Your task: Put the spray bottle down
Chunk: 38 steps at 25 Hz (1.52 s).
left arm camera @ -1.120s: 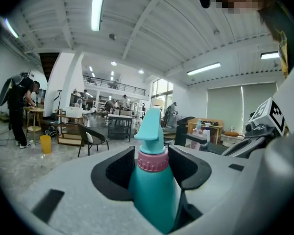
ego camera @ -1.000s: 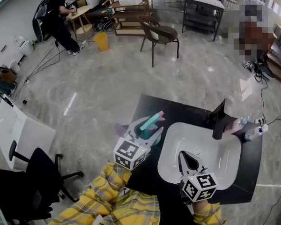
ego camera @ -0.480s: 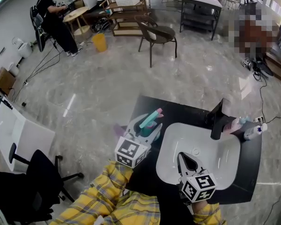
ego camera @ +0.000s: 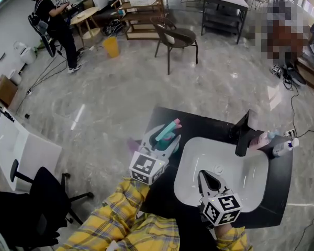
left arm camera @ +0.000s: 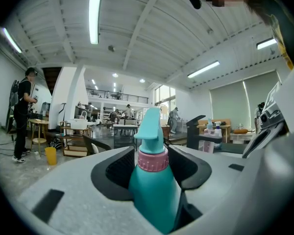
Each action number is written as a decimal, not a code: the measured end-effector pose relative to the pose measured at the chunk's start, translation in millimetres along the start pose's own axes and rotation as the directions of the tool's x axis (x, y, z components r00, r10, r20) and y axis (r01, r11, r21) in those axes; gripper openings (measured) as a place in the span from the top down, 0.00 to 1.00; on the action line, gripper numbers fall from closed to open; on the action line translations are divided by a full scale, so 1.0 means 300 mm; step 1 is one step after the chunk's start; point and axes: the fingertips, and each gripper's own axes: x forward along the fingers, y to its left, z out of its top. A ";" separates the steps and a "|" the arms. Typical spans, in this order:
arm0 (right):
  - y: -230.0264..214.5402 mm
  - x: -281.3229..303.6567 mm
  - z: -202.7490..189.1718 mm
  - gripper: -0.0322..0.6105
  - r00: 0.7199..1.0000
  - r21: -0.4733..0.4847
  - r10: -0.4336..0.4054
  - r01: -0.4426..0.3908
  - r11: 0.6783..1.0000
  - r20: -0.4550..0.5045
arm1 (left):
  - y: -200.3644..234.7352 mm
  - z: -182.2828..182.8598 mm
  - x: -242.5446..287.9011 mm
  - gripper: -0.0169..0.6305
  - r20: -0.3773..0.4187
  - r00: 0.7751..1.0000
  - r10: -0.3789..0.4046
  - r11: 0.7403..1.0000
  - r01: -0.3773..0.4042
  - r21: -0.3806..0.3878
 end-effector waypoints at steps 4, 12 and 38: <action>-0.006 0.001 -0.001 0.94 1.000 0.001 -0.003 0.003 1.000 -0.002 | -0.002 0.003 0.005 0.66 0.016 1.000 -0.004 1.000 0.004 0.004; -0.004 0.005 -0.003 0.94 1.000 0.000 0.004 -0.004 1.000 -0.005 | 0.002 0.001 0.010 0.66 0.021 1.000 -0.002 1.000 0.002 -0.012; 0.034 -0.029 0.003 0.94 1.000 -0.027 0.015 -0.015 1.000 0.015 | -0.042 0.024 -0.093 0.57 0.023 1.000 -0.002 0.999 0.003 -0.040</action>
